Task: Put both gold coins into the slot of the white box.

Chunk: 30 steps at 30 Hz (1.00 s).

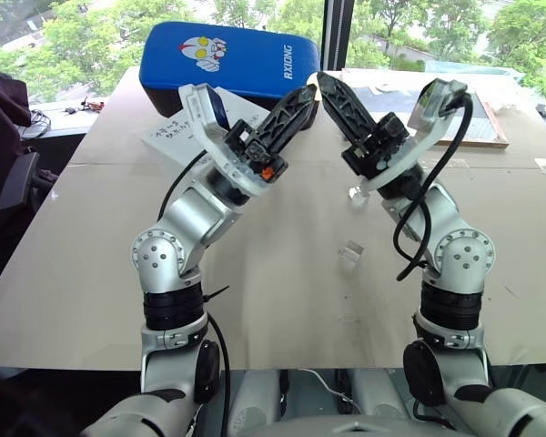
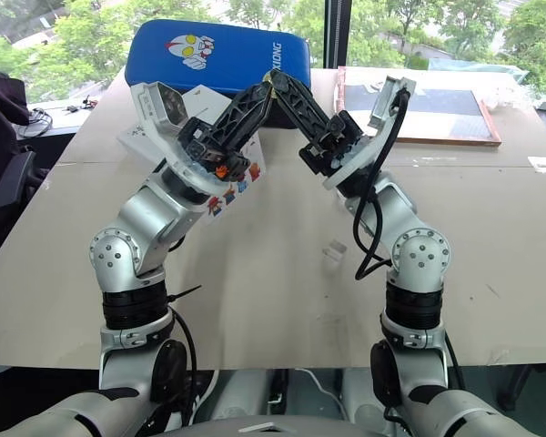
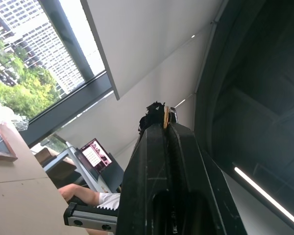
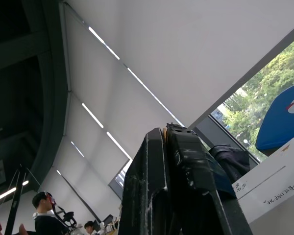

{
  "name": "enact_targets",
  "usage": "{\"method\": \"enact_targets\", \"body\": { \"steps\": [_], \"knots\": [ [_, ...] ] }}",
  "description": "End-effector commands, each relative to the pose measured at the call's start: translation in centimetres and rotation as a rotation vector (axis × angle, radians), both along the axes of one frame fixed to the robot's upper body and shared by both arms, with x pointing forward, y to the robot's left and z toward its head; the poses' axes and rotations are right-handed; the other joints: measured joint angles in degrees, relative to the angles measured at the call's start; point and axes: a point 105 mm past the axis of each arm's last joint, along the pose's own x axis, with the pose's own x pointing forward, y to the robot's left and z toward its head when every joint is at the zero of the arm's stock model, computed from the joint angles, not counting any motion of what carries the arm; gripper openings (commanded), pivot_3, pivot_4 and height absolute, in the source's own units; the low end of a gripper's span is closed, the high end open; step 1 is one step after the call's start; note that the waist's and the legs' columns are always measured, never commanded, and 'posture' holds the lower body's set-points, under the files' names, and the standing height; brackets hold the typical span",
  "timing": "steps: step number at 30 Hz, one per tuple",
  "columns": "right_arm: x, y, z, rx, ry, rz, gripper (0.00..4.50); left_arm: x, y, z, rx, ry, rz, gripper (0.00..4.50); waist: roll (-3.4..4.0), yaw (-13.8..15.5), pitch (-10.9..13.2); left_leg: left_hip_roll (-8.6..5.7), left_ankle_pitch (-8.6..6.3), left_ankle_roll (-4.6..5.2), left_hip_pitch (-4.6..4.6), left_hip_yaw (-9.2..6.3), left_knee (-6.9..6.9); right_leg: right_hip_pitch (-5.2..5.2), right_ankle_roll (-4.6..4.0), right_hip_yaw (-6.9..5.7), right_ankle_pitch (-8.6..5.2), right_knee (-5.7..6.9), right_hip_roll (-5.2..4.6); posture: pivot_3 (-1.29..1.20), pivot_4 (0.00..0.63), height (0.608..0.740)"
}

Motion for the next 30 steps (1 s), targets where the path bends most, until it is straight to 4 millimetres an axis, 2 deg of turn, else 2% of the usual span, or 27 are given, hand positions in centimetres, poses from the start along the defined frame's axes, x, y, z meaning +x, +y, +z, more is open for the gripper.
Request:
{"method": "enact_targets", "body": {
  "steps": [1, 6, 9, 12, 16, 20, 24, 26, 30],
  "knots": [
    [-2.1, 1.5, 0.6, -0.023, -0.062, 0.104, 0.00, -0.8, -0.2, 1.0, -0.015, -0.056, -0.008, 0.12, 0.00, 0.0, 0.0, 0.00, 0.00, 0.00, 0.00, 0.00, -0.02, 0.00, 0.00, 0.00, 0.00, -0.02, 0.00, 0.00, 0.150, 0.740],
    [-2.3, 1.5, 0.4, -0.034, -0.058, 0.120, 0.00, -0.8, -0.3, 1.1, -0.020, -0.062, -0.012, 0.12, 0.00, 0.0, 0.0, 0.00, 0.00, 0.00, -0.02, 0.00, -0.17, 0.01, 0.00, -0.01, 0.00, -0.20, -0.01, 0.00, 0.150, 0.740],
    [-2.4, 1.5, 0.4, -0.038, -0.069, 0.135, 1.06, -0.9, -0.2, 1.1, -0.028, -0.066, -0.013, 0.00, 0.00, 0.0, 0.0, 0.00, 0.00, -0.01, -0.02, 0.01, -0.24, 0.01, 0.01, -0.01, 0.00, -0.25, -0.01, 0.00, 0.150, 0.740],
    [-2.3, 1.5, 0.3, -0.042, -0.069, 0.125, 2.47, -0.9, -0.2, 1.1, -0.031, -0.070, -0.014, 0.00, 0.00, 0.0, 0.0, 0.00, 0.01, -0.01, 0.00, 0.00, -0.28, 0.00, 0.01, -0.01, 0.00, -0.26, -0.01, 0.00, 0.150, 0.740],
    [-0.1, 0.5, 0.2, -0.002, 0.012, -0.009, 4.40, -0.9, -0.1, 1.1, -0.028, -0.075, -0.006, 0.00, 0.00, -0.1, 0.0, 0.00, 0.00, -0.01, 0.02, 0.00, -0.31, 0.00, 0.00, 0.00, 0.00, -0.25, -0.01, 0.00, 0.150, 0.740],
    [0.7, -0.6, -0.1, -0.037, -0.009, -0.098, 4.46, -0.6, 0.8, 1.5, 0.100, -0.158, 0.090, 0.00, 0.01, 0.0, 0.0, 0.01, 0.01, -0.01, 0.03, 0.00, -0.33, 0.00, 0.00, -0.02, 0.00, -0.26, 0.00, 0.00, 0.150, 0.740],
    [0.6, -0.5, -2.1, -0.300, -0.153, -0.184, 4.46, 1.4, 2.9, 2.1, 0.406, -0.260, 0.285, 0.00, -0.02, 0.1, 0.0, -0.03, 0.01, -0.01, -0.02, 0.01, -0.33, 0.00, 0.01, -0.06, 0.00, -0.31, 0.02, 0.00, 0.150, 0.740],
    [0.4, -0.4, -2.8, -0.419, -0.246, -0.203, 4.46, 2.9, 4.9, 2.0, 0.586, -0.291, 0.399, 0.00, 0.00, 0.0, 0.1, -0.07, 0.01, -0.01, 0.04, 0.09, -0.39, -0.01, 0.02, 0.02, -0.01, -0.34, 0.02, 0.00, 0.150, 0.740],
    [-0.1, -0.5, -2.8, -0.524, -0.361, -0.199, 4.46, 4.0, 8.4, 3.2, 0.753, -0.360, 0.498, 0.00, 0.01, -0.4, 0.1, 0.00, 0.04, -0.07, 0.11, 0.14, -0.59, -0.09, 0.03, 0.09, -0.02, -0.37, 0.14, 0.00, 0.150, 0.740]
  ]
}}
